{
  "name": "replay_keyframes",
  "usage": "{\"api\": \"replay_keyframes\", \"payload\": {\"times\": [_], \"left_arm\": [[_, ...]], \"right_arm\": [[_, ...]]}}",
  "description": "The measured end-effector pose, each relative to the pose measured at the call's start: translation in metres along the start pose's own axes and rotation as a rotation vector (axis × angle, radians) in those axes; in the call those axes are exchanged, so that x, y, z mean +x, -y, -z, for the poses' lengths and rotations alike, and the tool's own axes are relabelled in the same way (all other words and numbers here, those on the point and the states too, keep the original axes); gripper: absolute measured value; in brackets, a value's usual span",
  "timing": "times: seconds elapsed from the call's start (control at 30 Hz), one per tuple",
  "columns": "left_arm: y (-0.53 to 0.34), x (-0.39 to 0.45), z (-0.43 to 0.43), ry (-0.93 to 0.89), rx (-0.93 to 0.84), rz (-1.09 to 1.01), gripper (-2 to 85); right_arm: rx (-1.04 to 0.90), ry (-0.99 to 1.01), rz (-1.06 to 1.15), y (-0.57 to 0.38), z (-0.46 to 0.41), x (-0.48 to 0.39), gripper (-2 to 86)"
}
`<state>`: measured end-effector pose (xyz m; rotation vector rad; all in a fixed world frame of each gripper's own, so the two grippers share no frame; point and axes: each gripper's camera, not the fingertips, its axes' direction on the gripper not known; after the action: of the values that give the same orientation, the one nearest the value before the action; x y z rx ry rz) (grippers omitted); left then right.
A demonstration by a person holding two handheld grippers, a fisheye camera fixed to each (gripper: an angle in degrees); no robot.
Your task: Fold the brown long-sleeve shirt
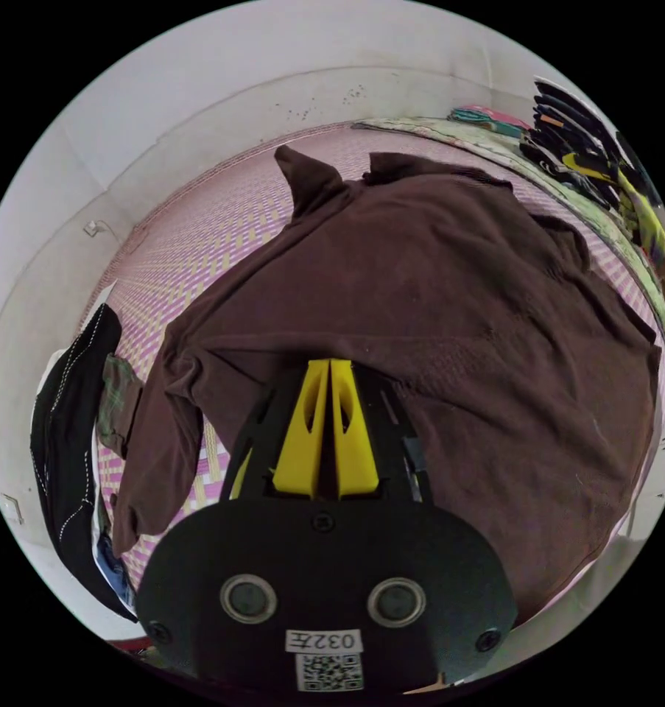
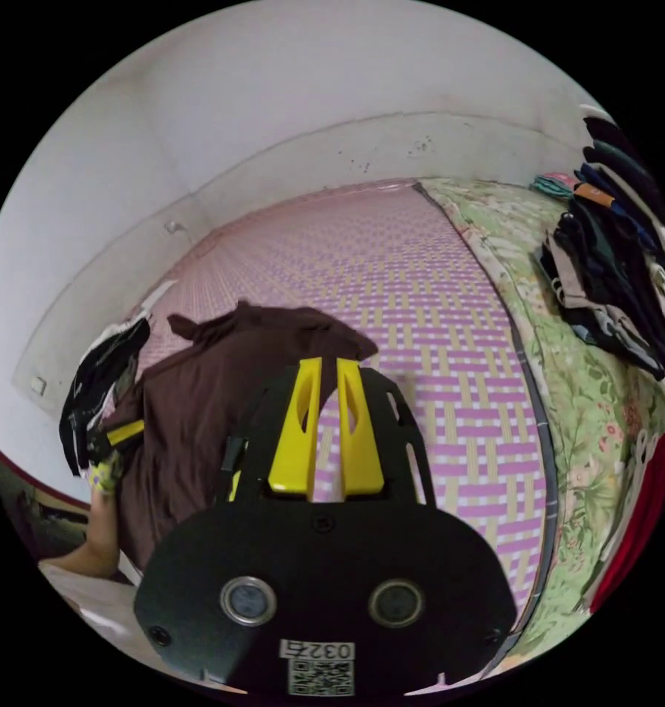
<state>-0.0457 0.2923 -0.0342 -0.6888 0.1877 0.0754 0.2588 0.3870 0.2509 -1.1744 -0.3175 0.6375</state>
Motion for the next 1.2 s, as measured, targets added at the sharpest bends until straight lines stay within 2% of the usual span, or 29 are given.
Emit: {"api": "replay_keyframes", "payload": {"times": [0.27,0.4,0.57,0.63,0.77,0.83,0.93,1.0,1.07,1.2], "left_arm": [[-0.006,-0.013,-0.006,0.036,0.000,-0.018,-1.0],[-0.008,-0.026,-0.009,0.013,0.001,-0.008,-1.0],[-0.010,-0.038,-0.013,0.022,0.001,-0.013,-1.0],[-0.011,-0.042,-0.014,0.027,0.001,-0.015,-1.0],[-0.014,-0.044,-0.016,0.074,0.006,-0.036,-1.0],[-0.019,-0.048,-0.009,0.095,0.047,-0.027,-1.0],[-0.034,-0.069,0.033,0.057,0.183,0.009,-1.0],[-0.050,-0.083,0.061,-0.059,0.243,0.017,-1.0],[-0.074,-0.088,0.078,-0.251,0.186,-0.043,-1.0],[-0.130,-0.073,0.084,-0.127,0.072,-0.035,-1.0]], "right_arm": [[-0.197,0.125,0.050,-0.052,-0.029,-0.007,9.3],[-0.220,0.109,0.085,-0.088,-0.012,-0.011,11.1],[-0.293,0.208,0.029,-0.145,0.014,0.031,11.2],[-0.327,0.172,0.020,-0.163,0.022,0.041,11.2],[-0.310,0.085,0.000,-0.210,0.065,0.053,10.3],[-0.301,0.109,-0.031,-0.233,0.081,0.063,10.2],[-0.238,0.171,-0.076,-0.267,0.102,0.077,10.6],[-0.192,0.213,-0.109,-0.281,0.110,0.085,11.0],[-0.168,0.254,-0.110,-0.293,0.116,0.086,11.4],[-0.150,0.219,-0.077,-0.302,0.120,0.077,11.1]]}}
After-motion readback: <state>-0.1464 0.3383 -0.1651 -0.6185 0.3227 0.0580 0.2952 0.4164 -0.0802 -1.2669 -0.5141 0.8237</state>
